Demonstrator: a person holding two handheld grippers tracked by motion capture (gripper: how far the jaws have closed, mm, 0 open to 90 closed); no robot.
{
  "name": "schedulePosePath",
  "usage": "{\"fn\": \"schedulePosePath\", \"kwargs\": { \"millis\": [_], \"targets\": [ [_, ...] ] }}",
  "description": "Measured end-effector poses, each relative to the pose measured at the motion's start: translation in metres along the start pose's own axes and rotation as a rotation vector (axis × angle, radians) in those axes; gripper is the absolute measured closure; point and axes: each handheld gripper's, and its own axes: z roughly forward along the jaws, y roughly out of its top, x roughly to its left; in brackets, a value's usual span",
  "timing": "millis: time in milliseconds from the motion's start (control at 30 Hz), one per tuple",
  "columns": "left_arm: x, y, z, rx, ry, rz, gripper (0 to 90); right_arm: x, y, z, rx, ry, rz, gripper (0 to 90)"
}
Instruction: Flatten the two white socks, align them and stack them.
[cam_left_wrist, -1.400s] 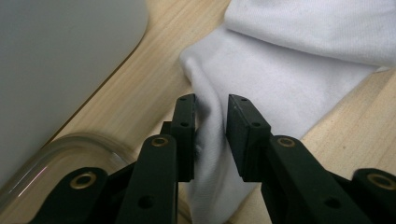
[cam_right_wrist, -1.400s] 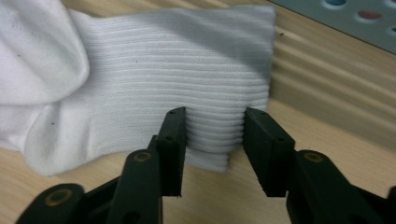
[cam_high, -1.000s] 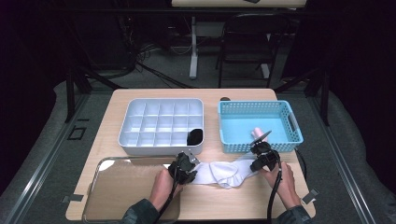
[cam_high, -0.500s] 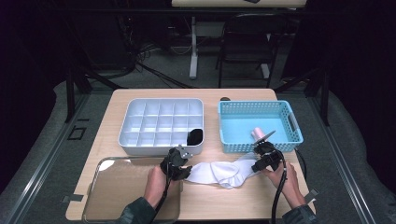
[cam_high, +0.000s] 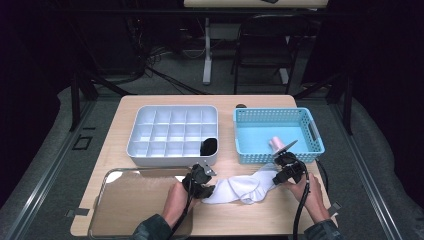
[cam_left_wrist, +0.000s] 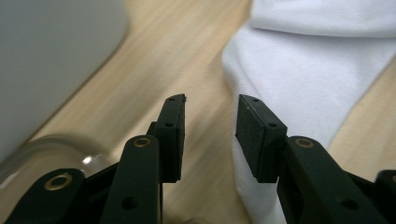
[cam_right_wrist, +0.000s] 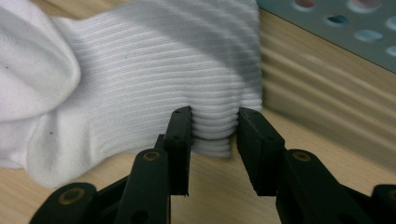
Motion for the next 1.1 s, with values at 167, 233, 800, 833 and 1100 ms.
{"fn": "schedulePosePath", "kwargs": {
  "millis": [167, 233, 800, 833, 1100],
  "targets": [
    [-0.012, 0.002, 0.003, 0.002, 0.008, 0.034, 65.3, 0.001, 0.0, 0.0, 0.002, -0.007, 0.004, 65.2],
    [-0.013, 0.001, 0.003, 0.001, -0.002, 0.038, 66.8, 0.001, 0.0, 0.0, 0.001, -0.008, 0.006, 65.0],
    [-0.018, 0.001, 0.003, -0.008, -0.082, 0.066, 89.6, 0.001, -0.001, 0.0, -0.001, 0.003, 0.022, 65.4],
    [-0.016, 0.001, 0.002, -0.011, -0.074, 0.066, 89.7, 0.001, -0.001, 0.0, -0.001, 0.003, 0.022, 65.5],
    [-0.004, 0.0, -0.005, -0.03, 0.01, 0.049, 89.7, -0.001, -0.001, 0.0, -0.006, -0.005, 0.035, 65.9]
  ]
}}
